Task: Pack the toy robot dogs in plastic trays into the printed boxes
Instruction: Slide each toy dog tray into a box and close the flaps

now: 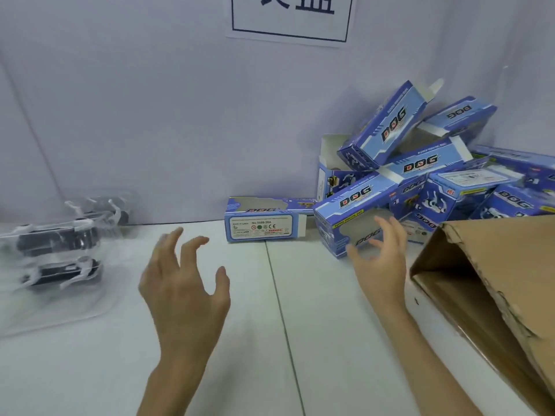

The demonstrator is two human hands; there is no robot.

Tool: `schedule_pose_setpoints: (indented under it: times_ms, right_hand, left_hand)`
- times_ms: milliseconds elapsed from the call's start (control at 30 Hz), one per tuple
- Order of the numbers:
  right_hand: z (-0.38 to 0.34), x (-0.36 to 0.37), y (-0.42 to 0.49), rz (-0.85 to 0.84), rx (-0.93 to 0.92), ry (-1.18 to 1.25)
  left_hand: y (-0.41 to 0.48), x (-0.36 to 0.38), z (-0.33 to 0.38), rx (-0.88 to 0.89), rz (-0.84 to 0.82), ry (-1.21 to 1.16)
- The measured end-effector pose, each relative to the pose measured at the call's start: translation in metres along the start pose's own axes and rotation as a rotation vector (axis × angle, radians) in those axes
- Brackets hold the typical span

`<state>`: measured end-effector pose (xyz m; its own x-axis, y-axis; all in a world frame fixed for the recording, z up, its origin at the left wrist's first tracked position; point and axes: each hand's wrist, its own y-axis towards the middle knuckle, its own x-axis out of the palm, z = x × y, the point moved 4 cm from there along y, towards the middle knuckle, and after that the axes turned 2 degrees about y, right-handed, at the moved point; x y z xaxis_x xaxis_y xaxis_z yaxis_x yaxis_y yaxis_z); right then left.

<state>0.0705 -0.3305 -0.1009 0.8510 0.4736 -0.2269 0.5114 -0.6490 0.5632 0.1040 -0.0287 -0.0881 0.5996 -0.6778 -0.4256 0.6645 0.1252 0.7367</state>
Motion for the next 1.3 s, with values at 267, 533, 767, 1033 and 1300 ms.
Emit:
schedule_pose_setpoints:
  times_ms: [267,533,767,1033,1300]
  right_hand:
    - [0.003,0.014,-0.008,-0.084,-0.044,-0.106]
    - [0.004,0.015,-0.008,-0.088,-0.099,-0.074]
    - [0.005,0.018,-0.009,-0.104,-0.11,-0.061]
    - [-0.015,0.022,-0.017,-0.244,-0.166,0.049]
    - [-0.05,0.037,-0.04,-0.52,-0.412,0.066]
  left_hand:
    - [0.015,-0.026,-0.121,-0.491,-0.161,0.315]
    - [0.014,-0.023,-0.112,-0.431,-0.052,0.165]
    - [-0.001,0.002,-0.041,-0.154,-0.202,0.049]
    - [-0.056,0.039,0.033,0.299,-0.652,-0.239]
    - [-0.065,0.05,0.04,0.424,-0.765,-0.268]
